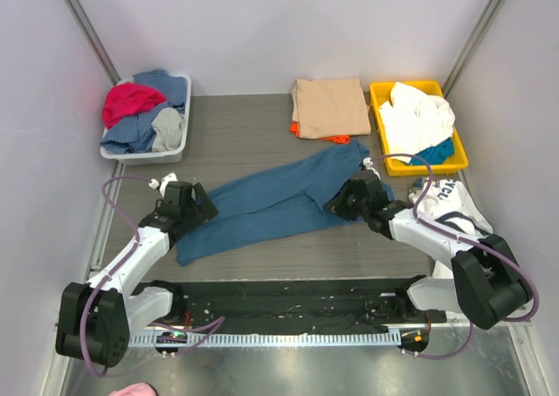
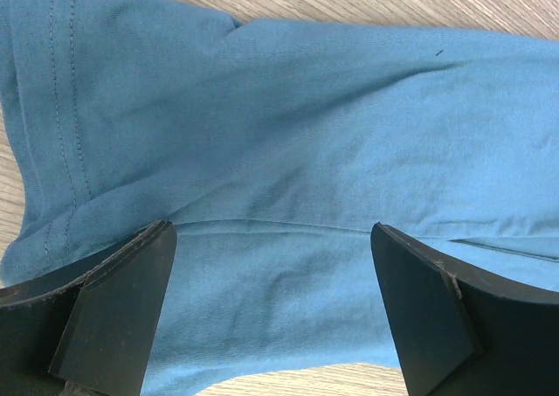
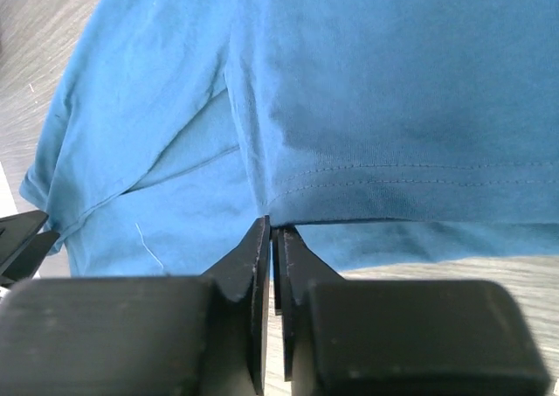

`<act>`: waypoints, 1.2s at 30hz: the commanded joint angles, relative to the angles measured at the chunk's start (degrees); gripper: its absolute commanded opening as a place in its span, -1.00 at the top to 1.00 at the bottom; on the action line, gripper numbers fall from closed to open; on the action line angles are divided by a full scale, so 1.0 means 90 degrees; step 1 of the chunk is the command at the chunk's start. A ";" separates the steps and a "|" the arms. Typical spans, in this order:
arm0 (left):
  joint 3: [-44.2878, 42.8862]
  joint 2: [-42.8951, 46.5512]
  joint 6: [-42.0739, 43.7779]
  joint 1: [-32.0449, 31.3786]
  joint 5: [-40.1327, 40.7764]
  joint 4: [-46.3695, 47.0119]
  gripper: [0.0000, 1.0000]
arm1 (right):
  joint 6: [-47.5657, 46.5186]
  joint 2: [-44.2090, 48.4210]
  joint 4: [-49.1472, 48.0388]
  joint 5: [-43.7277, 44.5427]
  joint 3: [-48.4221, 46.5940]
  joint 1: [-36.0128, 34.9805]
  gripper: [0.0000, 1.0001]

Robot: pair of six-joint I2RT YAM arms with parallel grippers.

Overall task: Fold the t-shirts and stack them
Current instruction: Fold the tshirt

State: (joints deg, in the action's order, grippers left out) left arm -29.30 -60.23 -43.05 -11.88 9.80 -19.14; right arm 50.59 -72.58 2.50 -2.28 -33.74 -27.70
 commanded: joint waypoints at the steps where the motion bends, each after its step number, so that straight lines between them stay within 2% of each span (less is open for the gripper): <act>1: 0.0023 0.0159 -0.0012 0.0011 -0.0044 0.0056 -0.99 | 0.0005 0.0173 0.0180 -0.0137 0.0028 -0.0037 0.52; 4: 0.0004 0.0168 -0.0002 0.0011 -0.0035 0.0036 -0.99 | -0.0103 0.0378 0.0609 0.0087 -0.0137 -0.0037 0.15; 7: -0.0026 0.0168 0.0008 0.0011 -0.0025 0.0027 -0.99 | -0.0259 0.0758 0.1039 0.0495 -0.0400 -0.0037 0.03; 11: -0.0094 0.0129 0.0027 0.0011 -0.0054 0.0036 -0.99 | -0.0571 0.0994 0.1294 0.1063 -0.0704 -0.0037 -0.01; 18: -0.0396 0.0237 0.0310 0.0011 -0.0034 -0.0032 -0.99 | -0.1098 0.0165 0.1060 0.1610 -0.1182 -0.0047 -0.03; 22: -0.0679 0.0072 0.0496 0.0011 -0.0317 0.0386 -0.99 | -0.1275 -0.0265 0.1060 0.1709 -0.1456 -0.0037 -0.04; 28: -0.1616 -0.0934 0.1041 -0.0368 -0.0835 0.1130 -1.00 | -0.1295 0.0114 0.1216 0.1962 -0.1466 -0.0037 -0.05; 34: -0.3236 -0.2915 0.1842 -0.1481 -0.1060 0.1394 -1.00 | -0.1363 0.1012 0.1899 0.2880 -0.1476 -0.0037 -0.07; 36: -0.3927 -0.3491 0.2204 -0.1911 -0.1469 0.1374 -0.99 | -0.1392 0.1372 0.2114 0.3113 -0.1505 -0.0027 -0.07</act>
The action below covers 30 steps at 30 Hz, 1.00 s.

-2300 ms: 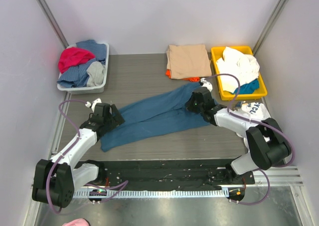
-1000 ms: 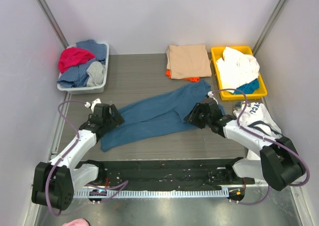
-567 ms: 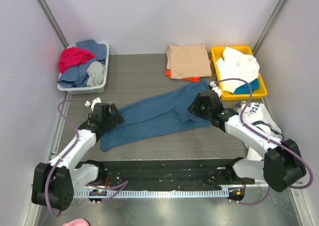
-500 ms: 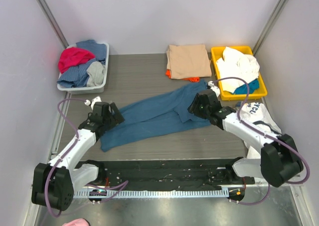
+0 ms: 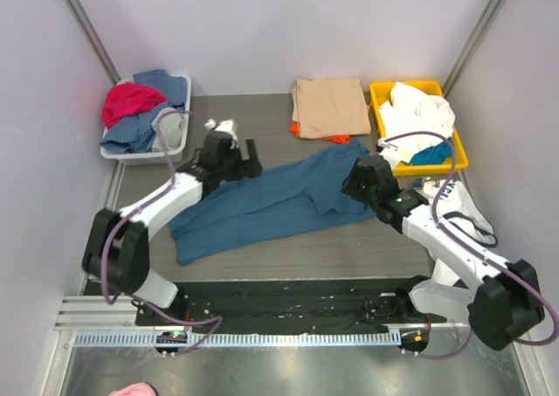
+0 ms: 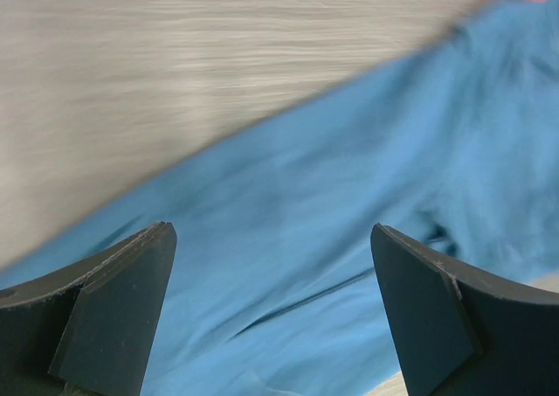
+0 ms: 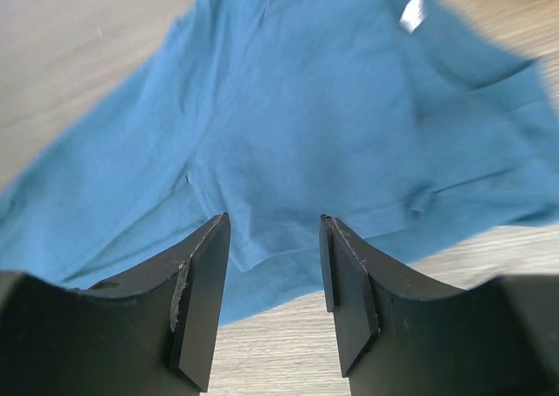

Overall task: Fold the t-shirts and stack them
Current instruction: Fold the tshirt

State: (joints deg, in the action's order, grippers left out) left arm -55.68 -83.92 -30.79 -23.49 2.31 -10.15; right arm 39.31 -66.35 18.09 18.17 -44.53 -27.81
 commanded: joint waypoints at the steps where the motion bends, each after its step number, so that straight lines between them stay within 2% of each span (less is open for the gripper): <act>1: -0.1223 -0.1364 0.0939 -0.0749 -0.0734 0.0366 -0.99 | -0.0159 0.0798 0.0431 0.0900 -0.0315 -0.0025 -0.07; 5: -0.2345 -0.2461 0.1388 -0.1383 -0.1300 0.0298 -0.99 | -0.0207 0.1151 0.0695 0.1125 -0.0335 -0.0005 -0.08; 9: -0.3117 -0.3330 0.1740 -0.1697 -0.1486 0.0065 -0.99 | -0.0169 0.1268 0.0822 0.1174 -0.0267 -0.0015 -0.08; 15: -0.3871 -0.3868 0.2443 -0.1736 -0.1526 -0.0209 -1.00 | -0.0149 0.1424 0.0871 0.1057 -0.0120 -0.0015 -0.09; 19: -0.4642 -0.4288 0.3631 -0.1727 -0.1497 -0.0697 -0.99 | -0.0188 0.1454 0.0900 0.0959 -0.0110 -0.0015 -0.09; 23: -0.5432 -0.4718 0.4278 -0.1707 -0.1409 -0.1059 -0.99 | -0.0246 0.1493 0.0969 0.0823 -0.0120 -0.0005 -0.10; 30: -0.6186 -0.5392 0.4622 -0.1434 -0.1933 -0.1430 -0.99 | -0.0305 0.1630 0.1125 0.0901 -0.0159 -0.0005 -0.10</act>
State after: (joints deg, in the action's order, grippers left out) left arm -107.81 -129.62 6.68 -38.57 -10.92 -19.25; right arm 37.54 -53.45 27.94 25.39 -45.36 -27.79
